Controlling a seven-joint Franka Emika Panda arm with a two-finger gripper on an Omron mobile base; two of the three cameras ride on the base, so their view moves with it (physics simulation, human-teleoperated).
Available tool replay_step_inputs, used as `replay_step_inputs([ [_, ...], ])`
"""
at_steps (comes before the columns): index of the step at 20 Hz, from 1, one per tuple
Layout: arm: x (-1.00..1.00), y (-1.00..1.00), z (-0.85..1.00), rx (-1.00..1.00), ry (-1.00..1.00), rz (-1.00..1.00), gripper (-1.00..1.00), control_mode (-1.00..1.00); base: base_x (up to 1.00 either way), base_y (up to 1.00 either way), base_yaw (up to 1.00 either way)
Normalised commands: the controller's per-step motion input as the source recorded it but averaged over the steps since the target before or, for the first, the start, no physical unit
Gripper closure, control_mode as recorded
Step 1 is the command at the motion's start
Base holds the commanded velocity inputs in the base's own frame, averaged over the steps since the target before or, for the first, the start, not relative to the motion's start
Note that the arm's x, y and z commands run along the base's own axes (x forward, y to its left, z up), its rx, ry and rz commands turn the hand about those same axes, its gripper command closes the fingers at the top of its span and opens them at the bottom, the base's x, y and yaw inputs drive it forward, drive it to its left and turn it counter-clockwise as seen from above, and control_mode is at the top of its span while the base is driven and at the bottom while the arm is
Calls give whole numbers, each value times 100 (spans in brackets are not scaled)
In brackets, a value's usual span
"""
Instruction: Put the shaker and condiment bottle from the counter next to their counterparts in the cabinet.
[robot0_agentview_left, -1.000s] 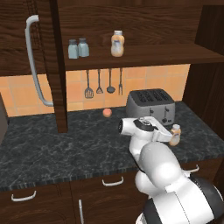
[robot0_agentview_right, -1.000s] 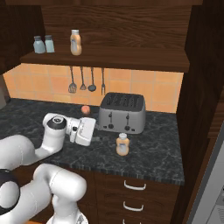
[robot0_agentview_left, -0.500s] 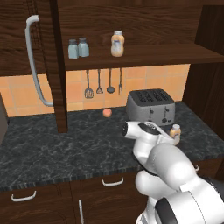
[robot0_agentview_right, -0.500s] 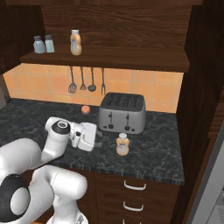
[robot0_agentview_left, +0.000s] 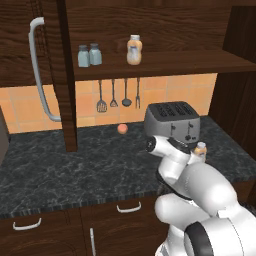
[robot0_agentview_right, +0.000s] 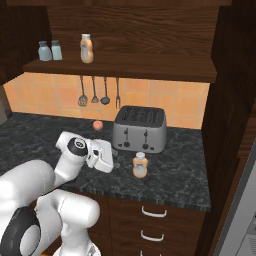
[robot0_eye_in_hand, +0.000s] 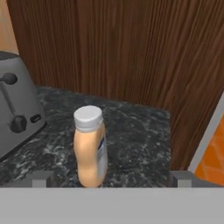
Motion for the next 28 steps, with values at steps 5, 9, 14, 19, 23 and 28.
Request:
replay_step_inputs([
  [5, 24, 0, -55, 5, -1, 13, -100, -100, 0, 0, 0],
  [9, 30, -4, -63, 7, -3, 14, -100, -100, 0, 0, 0],
  [14, 0, -14, -2, 0, 0, 0, -100, -100, 0, 0, 0],
  [19, 0, -31, -3, 0, 0, 0, -100, -100, 0, 0, 0],
  [23, 3, -25, -13, 0, 0, 0, -100, -100, 0, 0, 0],
  [28, 7, -19, -15, 0, 0, 0, -100, -100, 0, 0, 0],
])
